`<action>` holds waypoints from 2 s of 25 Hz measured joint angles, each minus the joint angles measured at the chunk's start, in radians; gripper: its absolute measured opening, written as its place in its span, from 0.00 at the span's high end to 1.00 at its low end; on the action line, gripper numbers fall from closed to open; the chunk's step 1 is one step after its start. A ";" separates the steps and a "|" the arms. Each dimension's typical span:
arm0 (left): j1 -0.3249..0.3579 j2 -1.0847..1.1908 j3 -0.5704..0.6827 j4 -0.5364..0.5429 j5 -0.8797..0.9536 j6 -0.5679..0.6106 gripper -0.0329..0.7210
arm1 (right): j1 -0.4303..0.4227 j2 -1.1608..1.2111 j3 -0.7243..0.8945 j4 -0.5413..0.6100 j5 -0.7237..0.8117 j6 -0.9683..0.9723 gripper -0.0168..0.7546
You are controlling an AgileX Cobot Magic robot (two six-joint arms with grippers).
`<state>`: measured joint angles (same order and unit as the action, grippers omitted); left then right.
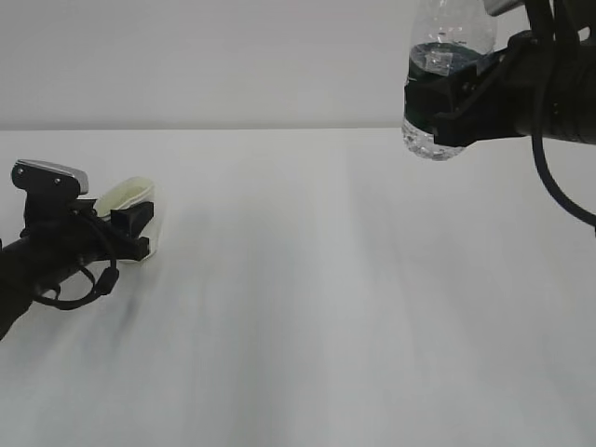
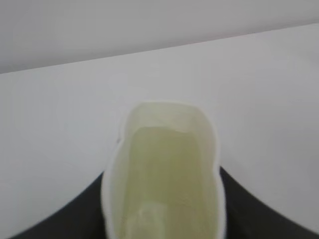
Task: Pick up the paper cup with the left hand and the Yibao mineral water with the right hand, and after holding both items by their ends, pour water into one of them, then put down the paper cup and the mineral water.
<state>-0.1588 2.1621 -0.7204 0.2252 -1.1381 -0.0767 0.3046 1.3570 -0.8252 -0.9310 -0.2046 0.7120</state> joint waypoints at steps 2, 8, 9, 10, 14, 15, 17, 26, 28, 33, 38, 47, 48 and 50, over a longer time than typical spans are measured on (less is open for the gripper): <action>0.000 0.003 0.000 -0.002 -0.010 0.000 0.53 | 0.000 0.000 0.000 0.000 0.001 0.000 0.44; 0.000 0.003 0.000 -0.002 -0.012 0.000 0.53 | 0.000 0.000 0.000 0.000 0.001 0.000 0.44; 0.000 0.003 0.000 -0.002 -0.012 0.000 0.53 | 0.000 0.000 0.000 0.000 0.001 0.000 0.44; 0.000 0.003 0.000 -0.002 -0.012 0.000 0.53 | 0.000 0.000 0.000 0.000 0.001 0.000 0.44; 0.000 0.003 0.000 -0.002 -0.012 0.000 0.53 | 0.000 0.000 0.000 0.000 0.001 0.000 0.44; 0.000 0.003 0.000 -0.002 -0.012 0.000 0.53 | 0.000 0.000 0.000 0.000 0.001 0.000 0.44; 0.000 0.003 0.000 -0.002 -0.012 0.000 0.52 | 0.000 0.000 0.000 0.000 0.001 0.000 0.44; 0.000 0.004 0.000 0.024 -0.010 0.000 0.31 | 0.000 0.000 0.000 0.000 0.001 0.000 0.44; 0.000 0.004 0.000 0.025 -0.010 0.000 0.29 | 0.000 0.000 0.000 0.000 0.001 0.000 0.44; 0.000 0.006 0.000 0.026 -0.010 0.000 0.26 | 0.000 0.000 0.000 0.000 0.001 0.002 0.44; 0.000 0.006 0.000 0.032 -0.010 0.000 0.25 | 0.000 0.000 0.000 0.000 0.001 0.002 0.44; 0.000 -0.022 0.050 0.032 -0.010 0.000 0.25 | 0.000 0.000 0.000 0.000 0.001 0.002 0.44; 0.000 -0.031 0.060 0.032 -0.010 0.000 0.25 | 0.000 0.000 0.000 0.000 0.001 0.002 0.44; 0.000 -0.049 0.072 0.032 -0.010 0.000 0.25 | 0.000 0.000 0.000 0.000 0.001 0.004 0.44</action>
<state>-0.1588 2.1133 -0.6482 0.2573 -1.1476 -0.0762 0.3046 1.3570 -0.8252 -0.9310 -0.2041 0.7155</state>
